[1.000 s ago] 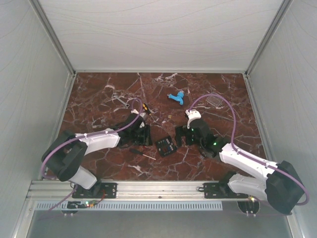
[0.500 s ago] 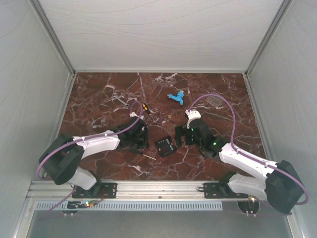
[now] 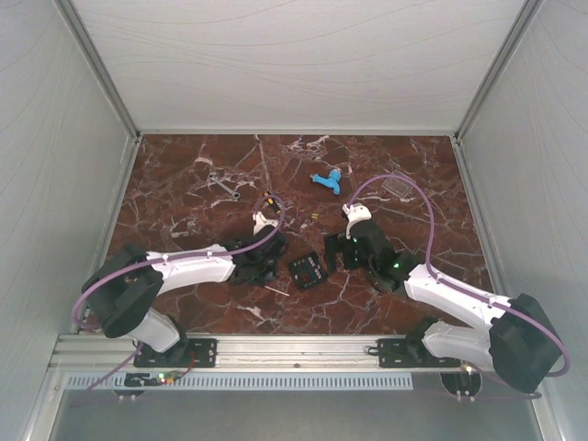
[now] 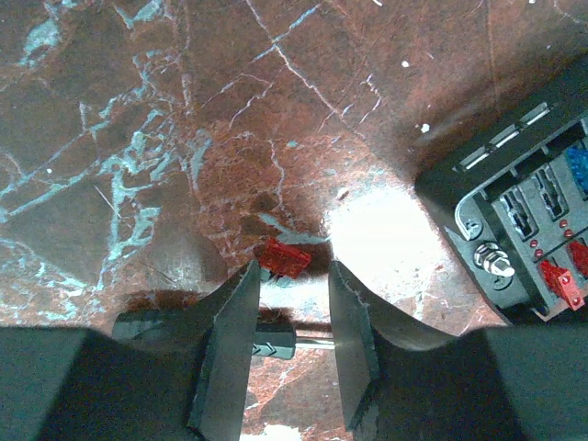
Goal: Snap on the fuse box
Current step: Pick up the fuse from the center of the board.
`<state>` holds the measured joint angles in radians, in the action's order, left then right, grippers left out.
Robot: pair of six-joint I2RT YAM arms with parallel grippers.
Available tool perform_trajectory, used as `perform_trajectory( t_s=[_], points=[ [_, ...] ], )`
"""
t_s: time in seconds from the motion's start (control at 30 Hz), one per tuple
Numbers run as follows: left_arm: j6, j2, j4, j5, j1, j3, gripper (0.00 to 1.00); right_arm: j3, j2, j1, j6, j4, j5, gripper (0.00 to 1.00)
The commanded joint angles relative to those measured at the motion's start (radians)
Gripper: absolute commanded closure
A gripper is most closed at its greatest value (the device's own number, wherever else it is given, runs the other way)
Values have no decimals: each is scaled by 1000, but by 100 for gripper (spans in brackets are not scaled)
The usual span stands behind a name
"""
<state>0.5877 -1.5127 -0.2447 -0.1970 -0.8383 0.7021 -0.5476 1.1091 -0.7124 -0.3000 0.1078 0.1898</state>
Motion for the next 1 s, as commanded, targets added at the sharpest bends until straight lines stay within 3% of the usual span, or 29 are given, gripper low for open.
perform_trajectory(
  t_s=[0.0, 0.3, 0.97],
  points=[
    [-12, -53, -82, -22, -27, 18, 65, -26, 6, 4, 4, -23, 11, 2],
    [-24, -68, -100, 0, -39, 25, 72, -26, 6, 3, 4, -22, 13, 2],
    [4, -156, -127, -65, -61, 61, 71, -27, 11, 4, 6, -21, 5, 2]
  ],
)
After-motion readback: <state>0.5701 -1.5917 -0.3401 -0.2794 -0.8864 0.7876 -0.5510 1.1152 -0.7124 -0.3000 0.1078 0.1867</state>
